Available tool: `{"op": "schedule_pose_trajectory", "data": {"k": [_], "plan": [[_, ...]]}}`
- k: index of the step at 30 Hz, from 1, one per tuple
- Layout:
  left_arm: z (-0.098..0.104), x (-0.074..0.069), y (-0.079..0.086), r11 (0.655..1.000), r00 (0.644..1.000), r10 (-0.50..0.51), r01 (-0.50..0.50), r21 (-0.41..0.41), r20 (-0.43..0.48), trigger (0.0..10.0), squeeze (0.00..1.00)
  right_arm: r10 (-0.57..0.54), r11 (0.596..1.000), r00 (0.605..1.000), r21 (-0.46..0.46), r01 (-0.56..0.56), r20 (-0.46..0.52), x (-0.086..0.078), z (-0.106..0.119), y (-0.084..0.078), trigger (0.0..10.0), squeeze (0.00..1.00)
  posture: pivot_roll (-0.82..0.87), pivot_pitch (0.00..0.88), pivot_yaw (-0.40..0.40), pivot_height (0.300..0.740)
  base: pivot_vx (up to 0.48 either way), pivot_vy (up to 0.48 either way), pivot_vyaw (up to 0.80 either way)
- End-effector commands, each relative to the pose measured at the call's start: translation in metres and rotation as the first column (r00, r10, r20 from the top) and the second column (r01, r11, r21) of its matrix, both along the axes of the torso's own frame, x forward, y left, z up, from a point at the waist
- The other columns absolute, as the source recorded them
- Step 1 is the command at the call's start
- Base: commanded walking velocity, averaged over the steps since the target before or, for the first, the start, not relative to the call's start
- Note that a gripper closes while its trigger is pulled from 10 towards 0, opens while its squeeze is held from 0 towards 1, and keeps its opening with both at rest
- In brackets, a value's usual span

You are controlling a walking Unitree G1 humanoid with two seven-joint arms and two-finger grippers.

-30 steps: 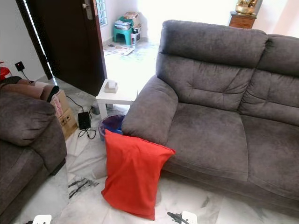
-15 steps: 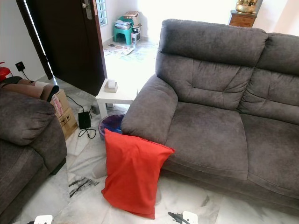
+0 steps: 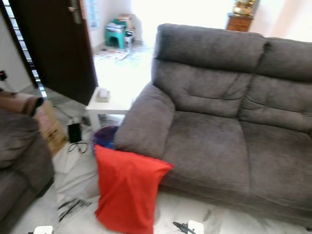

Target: Move the pillow to the sofa from floor

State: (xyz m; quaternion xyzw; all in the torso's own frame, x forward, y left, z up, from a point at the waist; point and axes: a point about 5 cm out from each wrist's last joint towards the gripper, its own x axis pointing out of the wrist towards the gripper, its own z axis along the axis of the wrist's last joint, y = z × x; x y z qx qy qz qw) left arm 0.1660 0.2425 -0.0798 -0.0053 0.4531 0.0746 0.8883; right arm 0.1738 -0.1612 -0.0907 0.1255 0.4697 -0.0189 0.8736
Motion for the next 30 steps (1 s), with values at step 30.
{"op": "schedule_pose_trajectory", "data": {"k": [30], "plan": [[0.026,0.039,0.014,0.997,0.988,-0.025,0.014,0.074,0.156,10.0,0.00,-0.041,0.999,0.993,0.039,0.037,0.107,0.008,0.006,0.004,10.0,0.00,0.13,0.000,0.002,0.740,0.117,0.000,0.47]]}}
